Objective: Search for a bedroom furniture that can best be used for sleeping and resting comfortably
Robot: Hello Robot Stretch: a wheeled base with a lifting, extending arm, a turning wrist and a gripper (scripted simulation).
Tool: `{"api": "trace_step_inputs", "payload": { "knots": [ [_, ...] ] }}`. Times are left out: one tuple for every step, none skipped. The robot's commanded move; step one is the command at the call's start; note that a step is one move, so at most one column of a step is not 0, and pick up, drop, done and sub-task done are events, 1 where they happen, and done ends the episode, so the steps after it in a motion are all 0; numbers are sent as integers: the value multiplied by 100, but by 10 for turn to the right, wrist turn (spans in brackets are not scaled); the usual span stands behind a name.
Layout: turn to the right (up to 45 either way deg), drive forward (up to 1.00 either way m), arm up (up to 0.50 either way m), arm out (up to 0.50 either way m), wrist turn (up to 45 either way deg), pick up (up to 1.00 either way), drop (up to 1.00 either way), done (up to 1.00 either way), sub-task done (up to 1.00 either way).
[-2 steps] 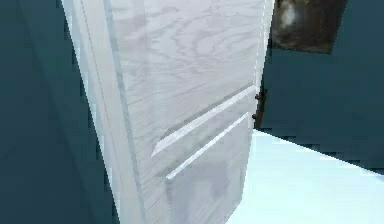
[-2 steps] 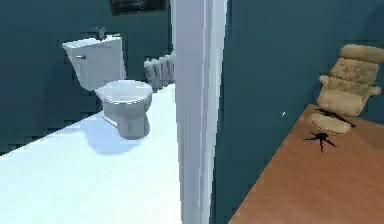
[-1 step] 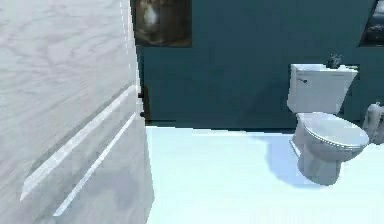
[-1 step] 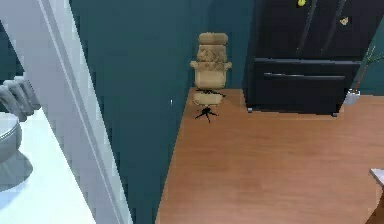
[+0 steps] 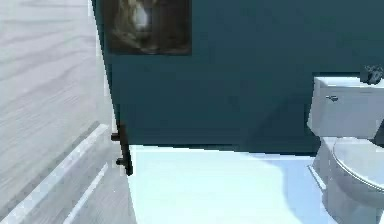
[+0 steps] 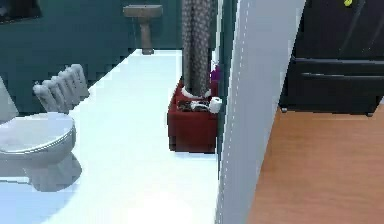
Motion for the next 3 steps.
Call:
{"api": "trace_step_inputs", "payload": {
  "knots": [
    [450,0,0,0,0,0,0,0,0],
    [180,0,0,0,0,0,0,0,0],
    [0,40,0,0,0,0,0,0,0]
  ]
}}
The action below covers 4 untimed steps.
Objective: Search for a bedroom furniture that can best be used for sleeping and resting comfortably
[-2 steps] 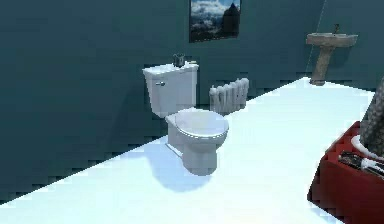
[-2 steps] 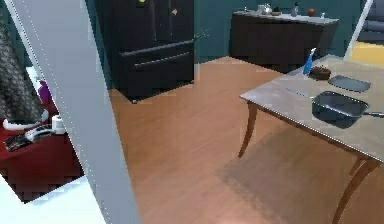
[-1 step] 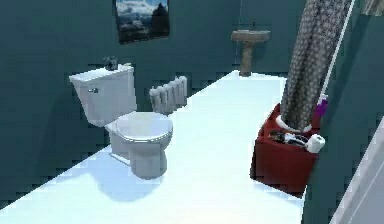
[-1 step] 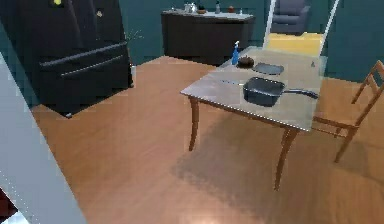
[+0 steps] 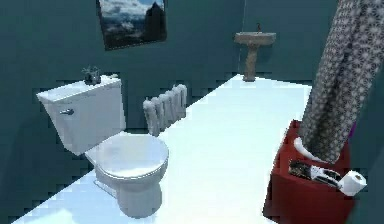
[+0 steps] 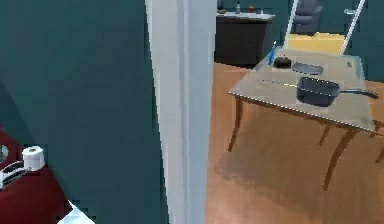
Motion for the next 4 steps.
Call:
{"api": "trace_step_inputs", "payload": {
  "knots": [
    [60,0,0,0,0,0,0,0,0],
    [0,90,0,0,0,0,0,0,0],
    [390,0,0,0,0,0,0,0,0],
    [0,5,0,0,0,0,0,0,0]
  ]
}}
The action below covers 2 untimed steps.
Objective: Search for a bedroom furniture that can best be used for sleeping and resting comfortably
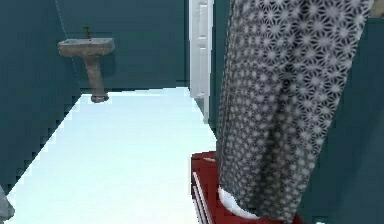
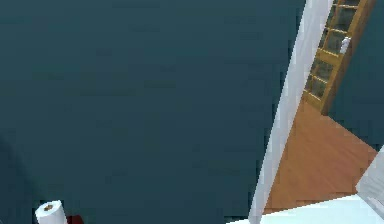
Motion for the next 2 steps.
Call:
{"api": "trace_step_inputs", "payload": {
  "knots": [
    [-450,0,0,0,0,0,0,0,0],
    [-90,0,0,0,0,0,0,0,0]
  ]
}}
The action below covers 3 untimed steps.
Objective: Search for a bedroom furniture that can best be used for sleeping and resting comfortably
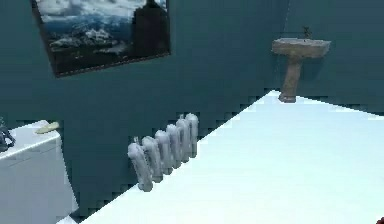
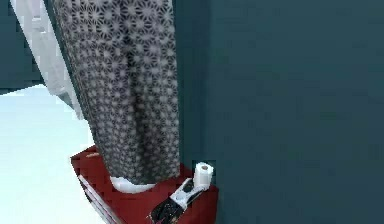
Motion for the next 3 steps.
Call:
{"api": "trace_step_inputs", "payload": {
  "knots": [
    [0,20,0,0,0,0,0,0,0],
    [450,0,0,0,0,0,0,0,0],
    [30,0,0,0,0,0,0,0,0]
  ]
}}
